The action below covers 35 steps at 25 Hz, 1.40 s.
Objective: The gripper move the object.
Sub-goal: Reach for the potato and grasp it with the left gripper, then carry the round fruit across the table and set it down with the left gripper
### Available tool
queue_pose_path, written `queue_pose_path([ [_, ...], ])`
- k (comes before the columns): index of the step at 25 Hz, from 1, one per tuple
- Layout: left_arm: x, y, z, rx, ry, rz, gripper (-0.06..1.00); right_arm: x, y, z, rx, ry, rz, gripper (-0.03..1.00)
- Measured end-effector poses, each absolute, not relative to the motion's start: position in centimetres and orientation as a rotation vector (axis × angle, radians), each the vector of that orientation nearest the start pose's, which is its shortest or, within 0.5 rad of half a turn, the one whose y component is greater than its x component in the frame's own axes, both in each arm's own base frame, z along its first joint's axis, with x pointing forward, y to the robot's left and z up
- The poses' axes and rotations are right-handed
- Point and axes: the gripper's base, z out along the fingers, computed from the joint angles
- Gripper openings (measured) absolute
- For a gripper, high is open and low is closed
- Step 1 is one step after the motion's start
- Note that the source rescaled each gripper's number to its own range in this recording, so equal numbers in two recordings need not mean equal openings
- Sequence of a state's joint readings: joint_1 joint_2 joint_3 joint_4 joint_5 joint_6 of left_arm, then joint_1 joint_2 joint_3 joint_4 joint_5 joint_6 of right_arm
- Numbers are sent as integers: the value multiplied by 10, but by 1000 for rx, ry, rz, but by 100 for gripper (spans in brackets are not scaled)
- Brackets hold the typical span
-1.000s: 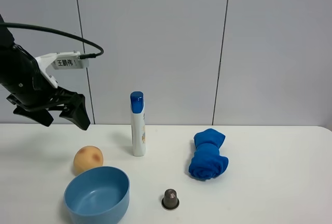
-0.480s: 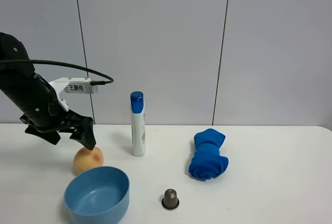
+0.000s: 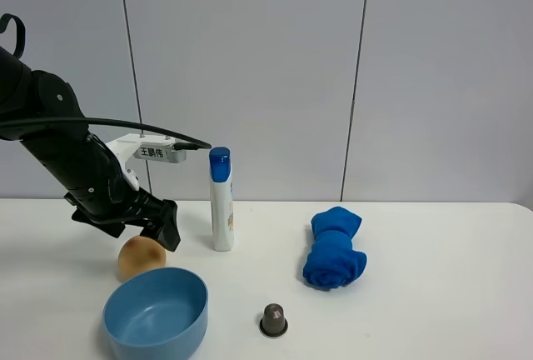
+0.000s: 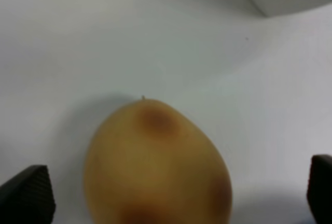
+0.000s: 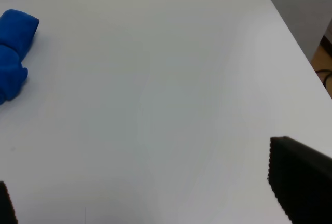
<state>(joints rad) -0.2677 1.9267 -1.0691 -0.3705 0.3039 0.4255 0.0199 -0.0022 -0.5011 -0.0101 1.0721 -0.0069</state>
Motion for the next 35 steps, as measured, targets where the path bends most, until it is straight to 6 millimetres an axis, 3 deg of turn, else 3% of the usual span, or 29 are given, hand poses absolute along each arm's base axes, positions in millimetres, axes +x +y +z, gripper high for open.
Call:
queue_pose_path([
  [10,362,-108,109,475,2628,-190,100,-6,-1,277,-27,2052,-4,100],
  [18,364,-108,108,468,2610,-180,98,-6,-1,277,-27,2052,-4,100],
  [20,364,-108,107,468,2612,-180,87,-6,-1,277,-27,2052,-4,100],
  [22,364,-108,107,468,2612,-180,69,-6,-1,277,-27,2052,-4,100],
  [25,364,-108,107,468,2612,-180,26,-6,-1,277,-27,2052,-4,100],
  [27,364,-108,107,468,2609,-178,9,-6,-1,277,-27,2052,-4,100],
  [31,369,-109,119,484,2580,-180,4,-6,-1,277,-27,2052,-4,100],
  [35,371,-112,167,504,2500,-210,3,-6,-1,277,-27,2052,-4,100],
])
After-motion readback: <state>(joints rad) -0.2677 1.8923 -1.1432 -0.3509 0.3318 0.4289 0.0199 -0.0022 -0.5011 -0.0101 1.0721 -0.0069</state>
